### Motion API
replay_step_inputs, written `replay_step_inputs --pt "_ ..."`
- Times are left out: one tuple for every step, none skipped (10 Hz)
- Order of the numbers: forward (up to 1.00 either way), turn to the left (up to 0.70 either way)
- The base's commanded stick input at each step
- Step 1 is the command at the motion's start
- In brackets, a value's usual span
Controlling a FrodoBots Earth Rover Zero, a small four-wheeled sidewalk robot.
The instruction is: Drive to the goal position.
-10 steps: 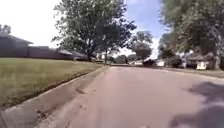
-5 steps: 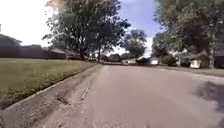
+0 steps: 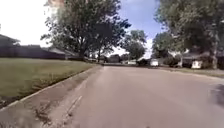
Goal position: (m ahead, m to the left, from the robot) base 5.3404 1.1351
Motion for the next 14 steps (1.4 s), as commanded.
replay_step_inputs --pt "1.0 0.0" --pt "1.0 0.0" --pt "1.0 0.0" --pt "1.0 0.0" --pt "1.0 0.0" --pt "1.0 0.0" --pt "1.0 0.0" --pt "1.0 0.0" --pt "1.0 0.0" --pt "1.0 0.0" --pt "1.0 0.0" --pt "1.0 0.39" --pt "1.0 0.4" --pt "1.0 0.27"
